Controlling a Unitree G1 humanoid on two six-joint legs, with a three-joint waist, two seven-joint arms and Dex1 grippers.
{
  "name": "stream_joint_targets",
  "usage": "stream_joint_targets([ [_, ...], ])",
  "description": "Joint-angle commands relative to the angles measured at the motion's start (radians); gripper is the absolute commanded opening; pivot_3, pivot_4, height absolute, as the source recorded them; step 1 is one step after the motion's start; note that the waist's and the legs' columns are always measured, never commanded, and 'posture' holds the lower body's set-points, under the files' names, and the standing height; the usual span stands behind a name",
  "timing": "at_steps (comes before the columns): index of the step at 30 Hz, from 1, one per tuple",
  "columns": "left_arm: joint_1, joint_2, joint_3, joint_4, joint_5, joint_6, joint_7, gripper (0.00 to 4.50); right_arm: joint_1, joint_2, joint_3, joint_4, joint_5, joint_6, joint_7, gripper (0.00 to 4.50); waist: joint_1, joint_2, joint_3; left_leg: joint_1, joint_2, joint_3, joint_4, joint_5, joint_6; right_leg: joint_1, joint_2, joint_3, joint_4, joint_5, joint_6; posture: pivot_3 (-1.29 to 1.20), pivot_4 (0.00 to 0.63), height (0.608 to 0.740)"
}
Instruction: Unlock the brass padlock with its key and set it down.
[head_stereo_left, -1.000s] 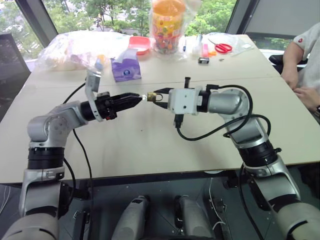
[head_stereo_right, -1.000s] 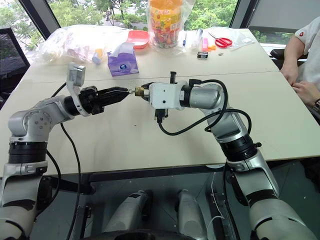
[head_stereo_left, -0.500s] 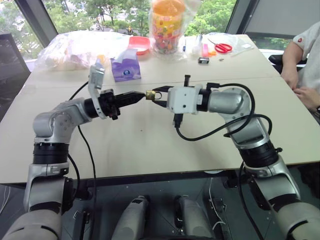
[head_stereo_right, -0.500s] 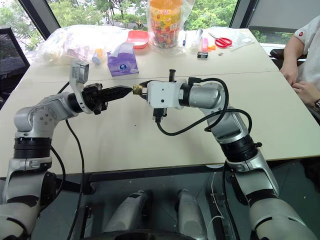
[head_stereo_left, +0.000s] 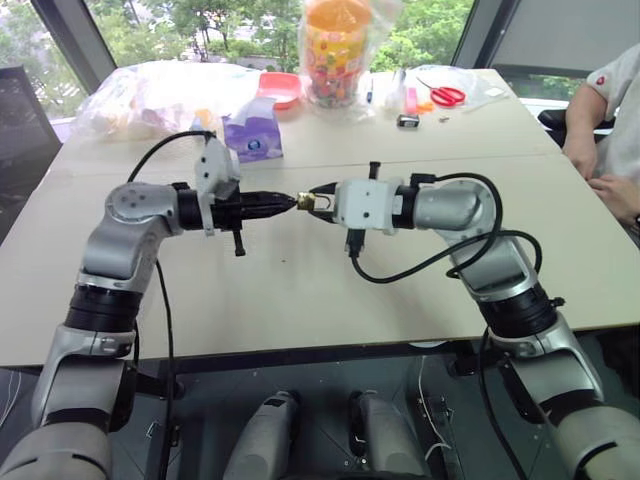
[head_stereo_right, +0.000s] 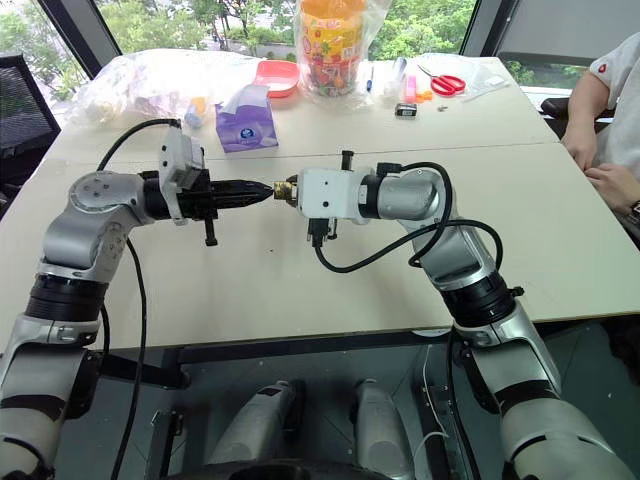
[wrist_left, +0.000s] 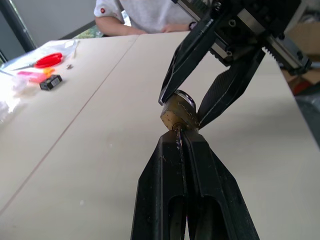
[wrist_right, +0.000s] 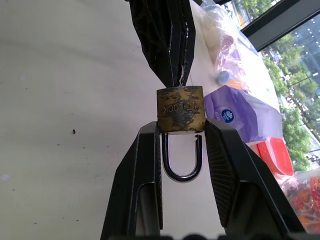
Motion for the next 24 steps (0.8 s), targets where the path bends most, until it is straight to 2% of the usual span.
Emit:
stream_joint_targets([
  [1,-0.028,0.026,0.015,0.022,-0.071,0.23,-0.01,0.04,-0.037,0.01,-0.023,-0.063,0.046,-0.027,-0.007,0.68,-0.001,0.0,0.0,0.0,0.0,0.0,0.0,0.0,0.0,0.0,0.0,0.0,0.0,0.0,0.0,0.0,0.15,0.74],
  [2,-0.041,0.029,0.037,0.021,-0.126,0.317,-0.022,0.04,-0.037,0.009,-0.022,-0.064,0.043,-0.03,-0.008,0.68,-0.002,0.0,0.0,0.0,0.0,0.0,0.0,0.0,0.0,0.0,0.0,0.0,0.0,0.0,0.0,0.0,0.15,0.74],
  [3,-0.056,0.03,0.059,0.028,-0.171,0.391,-0.023,0.28,-0.037,0.008,-0.02,-0.064,0.04,-0.032,-0.009,0.68,-0.003,0.0,0.0,0.0,0.0,0.0,0.0,0.0,0.0,0.0,0.001,-0.001,0.0,-0.001,0.003,0.0,0.15,0.74],
  [5,-0.077,0.042,0.079,0.056,-0.2,0.458,-0.027,0.93,-0.037,0.003,-0.016,-0.062,0.033,-0.042,-0.012,0.68,-0.006,0.0,0.0,0.0,0.0,0.0,0.0,0.0,0.001,0.0,0.002,-0.001,0.001,-0.002,0.004,0.0,0.15,0.74],
  [8,-0.097,0.051,0.095,0.082,-0.212,0.512,-0.029,2.27,-0.036,-0.002,-0.013,-0.06,0.028,-0.052,-0.017,0.68,-0.006,0.0,0.0,0.0,0.0,0.0,0.0,0.0,0.001,0.0,0.002,-0.001,0.001,-0.001,0.007,0.0,0.15,0.74],
  [24,-0.129,0.002,0.106,0.071,-0.274,0.58,-0.089,2.27,-0.037,-0.008,-0.006,-0.052,0.02,-0.058,-0.036,0.68,-0.003,0.0,0.0,0.0,0.0,0.0,0.0,0.0,0.001,0.0,0.001,-0.001,0.001,0.0,0.002,0.0,0.15,0.74],
])
